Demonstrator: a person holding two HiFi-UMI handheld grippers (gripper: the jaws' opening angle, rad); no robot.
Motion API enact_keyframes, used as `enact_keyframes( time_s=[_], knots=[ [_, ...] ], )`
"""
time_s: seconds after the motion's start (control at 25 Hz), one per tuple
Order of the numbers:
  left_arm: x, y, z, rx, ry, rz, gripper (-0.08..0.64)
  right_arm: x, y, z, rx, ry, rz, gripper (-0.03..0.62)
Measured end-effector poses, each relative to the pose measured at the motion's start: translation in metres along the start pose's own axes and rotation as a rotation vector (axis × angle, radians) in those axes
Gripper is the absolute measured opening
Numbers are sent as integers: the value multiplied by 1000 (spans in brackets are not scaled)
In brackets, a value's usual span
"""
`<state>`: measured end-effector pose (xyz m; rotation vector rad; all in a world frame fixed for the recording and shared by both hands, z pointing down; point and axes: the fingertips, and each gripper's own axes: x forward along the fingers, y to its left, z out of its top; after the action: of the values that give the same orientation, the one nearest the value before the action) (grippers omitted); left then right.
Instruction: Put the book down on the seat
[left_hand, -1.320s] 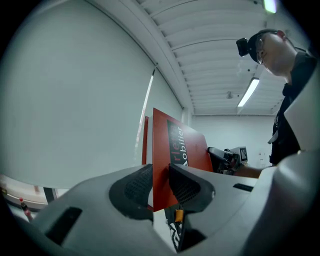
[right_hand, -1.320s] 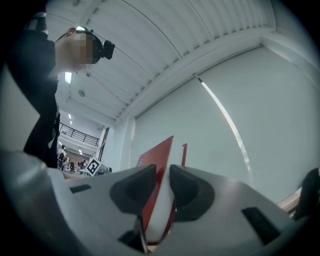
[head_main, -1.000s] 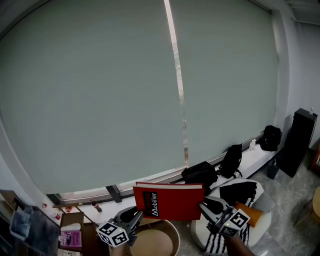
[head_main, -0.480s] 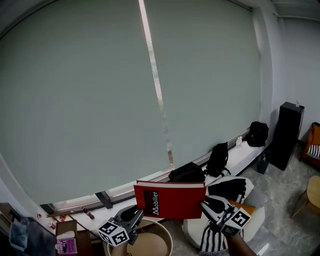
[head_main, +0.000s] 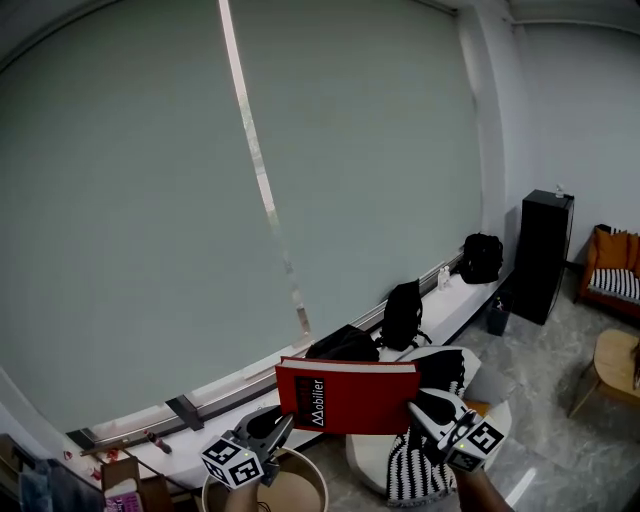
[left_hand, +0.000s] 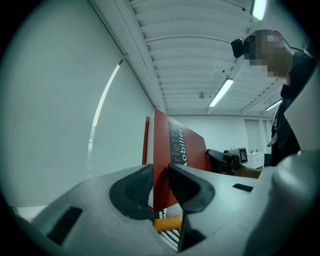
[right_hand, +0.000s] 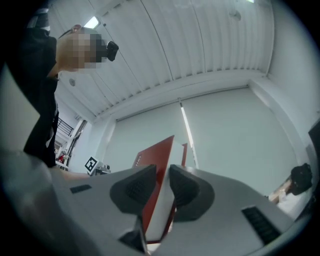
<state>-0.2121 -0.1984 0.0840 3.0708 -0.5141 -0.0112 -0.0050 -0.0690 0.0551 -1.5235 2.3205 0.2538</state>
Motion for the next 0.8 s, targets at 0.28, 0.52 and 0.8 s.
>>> enact_keyframes(
  time_s=[0.28,0.52,0.8],
  knots=[
    [46,-37,0,19,16,-97,109,-50,-23,22,1,-42,-101,98],
    [77,-67,-3,16,16,-172,109,-90,-37,33,2,-74,-188,98],
    [115,-88,-13,1,36,-271,107,-128,-56,23,-38,-3,-307,98]
  ],
)
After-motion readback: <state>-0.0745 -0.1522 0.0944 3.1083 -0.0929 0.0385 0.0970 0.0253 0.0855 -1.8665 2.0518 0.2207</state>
